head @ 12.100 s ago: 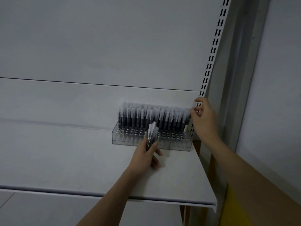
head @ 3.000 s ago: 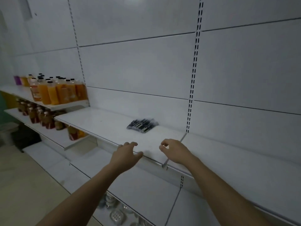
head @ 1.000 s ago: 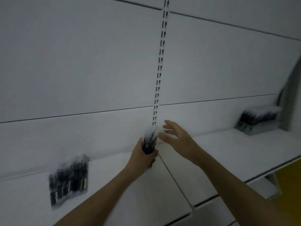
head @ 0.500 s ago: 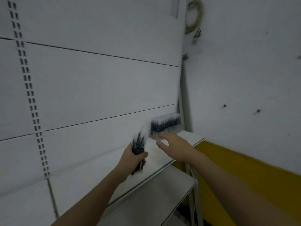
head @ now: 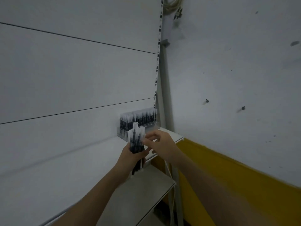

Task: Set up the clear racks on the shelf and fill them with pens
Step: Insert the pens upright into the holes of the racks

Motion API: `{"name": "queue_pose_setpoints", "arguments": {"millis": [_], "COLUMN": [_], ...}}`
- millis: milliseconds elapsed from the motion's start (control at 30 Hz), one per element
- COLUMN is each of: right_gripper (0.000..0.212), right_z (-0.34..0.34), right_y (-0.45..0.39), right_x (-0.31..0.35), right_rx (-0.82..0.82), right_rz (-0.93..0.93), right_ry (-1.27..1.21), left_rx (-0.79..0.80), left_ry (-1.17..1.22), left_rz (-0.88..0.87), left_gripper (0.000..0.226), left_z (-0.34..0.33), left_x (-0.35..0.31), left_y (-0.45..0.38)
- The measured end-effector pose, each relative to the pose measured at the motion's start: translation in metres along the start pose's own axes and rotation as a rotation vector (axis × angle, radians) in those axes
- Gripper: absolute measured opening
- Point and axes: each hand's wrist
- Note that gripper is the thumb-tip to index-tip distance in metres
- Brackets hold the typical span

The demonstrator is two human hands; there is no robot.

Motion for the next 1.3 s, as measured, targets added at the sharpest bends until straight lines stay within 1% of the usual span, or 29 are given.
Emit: {"name": "queue_pose_setpoints", "arguments": {"millis": [67, 133, 233, 300, 433, 533, 600, 633, 667, 700, 800, 867, 933, 1000, 1067, 1133, 1233, 1300], "right_gripper": [0.018, 0.013, 0.009, 0.008, 0.006, 0.005, 0.005, 0.008, 0.011, 0.013, 0.014, 0.018, 0.018, 0.018, 0.019, 0.02, 0.02, 0.021], "right_z": [0.002, 0.005, 0.013, 0.02, 0.027, 0.027, 0.031, 0.034, 0.036, 0.034, 0.02, 0.009, 0.001, -0.003, -0.007, -0.011, -0.011, -0.012], "right_y": [-0.023, -0.049, -0.093, -0.124, -0.177, -0.211, -0.238, -0.253, -0.267, -0.28, -0.309, -0.322, -0.335, -0.347, -0.353, -0.355, -0.353, -0.355], "right_x": [-0.024, -0.049, -0.081, -0.099, -0.123, -0.133, -0.137, -0.139, -0.141, -0.145, -0.158, -0.165, -0.171, -0.175, -0.176, -0.177, -0.177, -0.177], "right_rx": [-0.048, -0.068, -0.035, -0.013, -0.009, -0.044, -0.113, -0.146, -0.164, -0.162, -0.086, -0.007, 0.057, 0.104, 0.163, 0.214, 0.198, 0.171], "right_rz": [0.03, 0.044, -0.064, -0.157, -0.23, -0.21, -0.167, -0.143, -0.104, -0.046, 0.166, 0.264, 0.317, 0.351, 0.371, 0.403, 0.505, 0.537], "right_ry": [-0.003, -0.034, -0.157, -0.257, -0.45, -0.608, -0.745, -0.779, -0.765, -0.7, -0.46, -0.42, -0.404, -0.39, -0.381, -0.358, -0.281, -0.229], "left_rx": [-0.026, -0.049, -0.078, -0.111, -0.169, -0.214, -0.265, -0.302, -0.348, -0.402, -0.607, -0.767, -0.918, -1.024, -1.079, -1.099, -1.087, -1.079], "left_ry": [-0.007, 0.027, 0.124, 0.17, 0.179, 0.145, 0.099, 0.074, 0.056, 0.046, 0.061, 0.045, 0.029, -0.039, -0.129, -0.198, -0.242, -0.245], "left_rz": [-0.021, -0.018, 0.06, 0.13, 0.185, 0.206, 0.222, 0.225, 0.217, 0.203, 0.146, 0.107, 0.067, 0.027, 0.022, 0.03, 0.047, 0.049], "left_gripper": [0.011, 0.015, 0.02, 0.018, 0.021, 0.025, 0.028, 0.027, 0.025, 0.022, 0.019, 0.023, 0.026, 0.027, 0.026, 0.023, 0.02, 0.02], "left_z": [-0.008, -0.019, -0.032, -0.037, -0.037, -0.031, -0.026, -0.024, -0.022, -0.021, -0.019, -0.02, -0.027, -0.038, -0.047, -0.051, -0.05, -0.05], "left_x": [0.011, 0.024, 0.048, 0.063, 0.08, 0.087, 0.093, 0.097, 0.1, 0.103, 0.104, 0.106, 0.107, 0.107, 0.107, 0.106, 0.107, 0.108], "left_y": [-0.031, -0.062, -0.105, -0.132, -0.18, -0.202, -0.208, -0.208, -0.208, -0.208, -0.207, -0.208, -0.209, -0.209, -0.21, -0.212, -0.215, -0.215]}}
Point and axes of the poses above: each hand's wrist, its own y-axis away from the middle knuckle, its own z-axis out of the back of the hand, x = y × z, and after that the axes turned 2 degrees about x, right-handed
